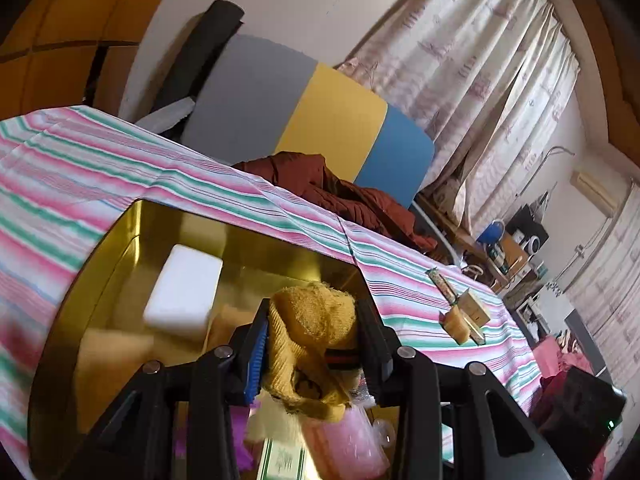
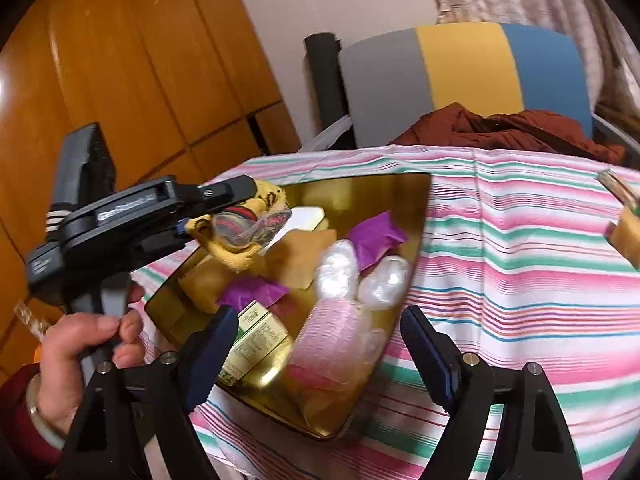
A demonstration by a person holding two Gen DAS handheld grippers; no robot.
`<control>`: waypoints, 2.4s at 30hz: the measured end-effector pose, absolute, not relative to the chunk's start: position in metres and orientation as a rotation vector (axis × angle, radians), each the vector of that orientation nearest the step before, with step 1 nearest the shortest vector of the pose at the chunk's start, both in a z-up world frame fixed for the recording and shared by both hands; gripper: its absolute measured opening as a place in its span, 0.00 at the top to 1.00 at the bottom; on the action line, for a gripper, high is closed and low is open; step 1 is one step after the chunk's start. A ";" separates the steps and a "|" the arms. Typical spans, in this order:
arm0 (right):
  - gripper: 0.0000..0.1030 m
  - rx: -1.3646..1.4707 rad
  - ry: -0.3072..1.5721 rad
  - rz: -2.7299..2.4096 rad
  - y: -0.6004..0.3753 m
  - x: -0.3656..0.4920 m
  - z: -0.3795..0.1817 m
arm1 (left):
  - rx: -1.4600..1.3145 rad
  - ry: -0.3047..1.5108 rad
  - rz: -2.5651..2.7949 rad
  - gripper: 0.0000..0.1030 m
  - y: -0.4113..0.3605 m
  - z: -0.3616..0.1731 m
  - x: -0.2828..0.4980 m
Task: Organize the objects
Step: 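Carry the yellow glove and pink roller over the gold tray and release both, then move both tools back toward the remaining boxes and snack packets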
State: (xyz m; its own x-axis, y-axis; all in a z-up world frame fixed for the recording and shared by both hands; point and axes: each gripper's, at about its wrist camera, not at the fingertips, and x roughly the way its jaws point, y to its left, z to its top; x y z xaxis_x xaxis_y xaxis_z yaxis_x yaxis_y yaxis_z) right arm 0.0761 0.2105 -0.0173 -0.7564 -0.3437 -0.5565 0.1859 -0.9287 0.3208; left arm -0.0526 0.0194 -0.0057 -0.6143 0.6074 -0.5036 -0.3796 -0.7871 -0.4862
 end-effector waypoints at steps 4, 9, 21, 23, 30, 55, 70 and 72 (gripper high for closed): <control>0.18 0.905 -0.410 -2.704 0.224 0.079 -0.016 | -0.955 -0.414 2.368 0.63 0.038 -0.007 -0.081; 0.17 0.901 -0.439 -2.724 0.235 0.082 -0.015 | -0.997 -0.312 2.421 0.49 0.060 -0.006 -0.109; 0.17 0.885 -0.503 -2.746 0.252 0.086 -0.016 | -0.910 -0.256 2.560 0.17 0.054 0.013 -0.072; 0.17 0.884 -0.511 -2.754 0.255 0.086 -0.016 | -0.905 -0.275 2.551 0.17 0.053 0.012 -0.061; 0.17 0.872 -0.498 -2.834 0.272 0.087 -0.010 | -0.915 -0.341 2.471 0.17 0.059 0.007 -0.032; 0.15 1.154 -0.576 -3.130 0.451 0.097 -0.040 | -0.963 -0.037 2.117 0.17 0.201 -0.007 0.053; 0.15 1.363 -0.453 -3.174 0.587 0.022 -0.041 | -1.060 0.079 2.035 0.17 0.239 -0.030 0.069; 0.16 1.430 -0.411 -3.145 0.595 0.008 -0.051 | -1.070 0.096 2.035 0.17 0.241 -0.032 0.070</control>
